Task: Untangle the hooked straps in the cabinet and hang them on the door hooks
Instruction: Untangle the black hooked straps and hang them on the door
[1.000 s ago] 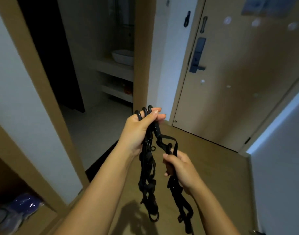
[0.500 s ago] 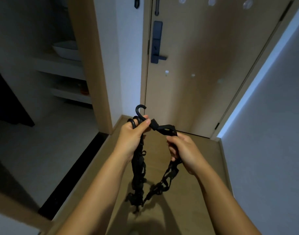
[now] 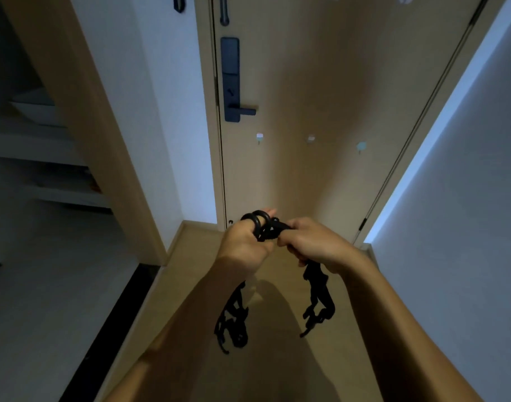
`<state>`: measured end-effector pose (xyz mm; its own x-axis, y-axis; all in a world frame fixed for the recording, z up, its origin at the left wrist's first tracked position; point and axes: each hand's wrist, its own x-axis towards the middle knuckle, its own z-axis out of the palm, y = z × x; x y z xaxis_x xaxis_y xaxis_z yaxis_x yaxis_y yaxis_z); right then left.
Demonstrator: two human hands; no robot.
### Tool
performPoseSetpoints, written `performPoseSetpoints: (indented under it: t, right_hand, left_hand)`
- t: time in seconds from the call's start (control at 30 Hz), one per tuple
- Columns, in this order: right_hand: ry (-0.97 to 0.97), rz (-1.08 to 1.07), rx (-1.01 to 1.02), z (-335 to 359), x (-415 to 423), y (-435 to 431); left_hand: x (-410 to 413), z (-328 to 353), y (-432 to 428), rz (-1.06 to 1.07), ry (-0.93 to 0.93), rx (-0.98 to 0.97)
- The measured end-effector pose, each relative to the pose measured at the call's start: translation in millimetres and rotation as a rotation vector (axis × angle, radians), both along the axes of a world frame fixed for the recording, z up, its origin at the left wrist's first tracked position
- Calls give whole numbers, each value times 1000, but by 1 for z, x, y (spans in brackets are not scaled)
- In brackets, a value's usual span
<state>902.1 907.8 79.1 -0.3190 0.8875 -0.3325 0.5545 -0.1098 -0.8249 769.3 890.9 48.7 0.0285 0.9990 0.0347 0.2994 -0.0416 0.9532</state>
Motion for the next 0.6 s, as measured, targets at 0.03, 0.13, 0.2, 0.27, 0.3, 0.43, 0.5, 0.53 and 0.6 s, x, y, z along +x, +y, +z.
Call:
performPoseSetpoints:
  t: [0.03, 0.13, 0.2, 0.27, 0.3, 0.43, 0.5, 0.53, 0.6]
  right_hand:
    - [-25, 28, 7, 2, 2, 14]
    - [-56, 106, 29, 6, 12, 59]
    - [-104, 126, 61, 9, 21, 92]
    - [-115, 120, 104, 11, 33, 127]
    - [-113, 113, 130, 10, 39, 144]
    - [-111, 74, 261, 5, 61, 208]
    - [-15, 23, 277, 8, 66, 238]
    - [35, -2, 291, 11, 67, 253]
    - [6, -21, 381, 16, 64, 285]
  left_hand:
    - [2, -2, 17, -37, 44, 28]
    - [14, -7, 68, -135, 239, 125]
    - [24, -7, 103, -77, 315, 82]
    - [36, -5, 139, 25, 370, 86]
    - [42, -4, 156, 51, 385, 109]
    - [55, 14, 220, 121, 298, 140]
    - [53, 28, 249, 177, 201, 99]
    - [51, 33, 264, 215, 165, 86]
    - [44, 43, 294, 292, 86, 101]
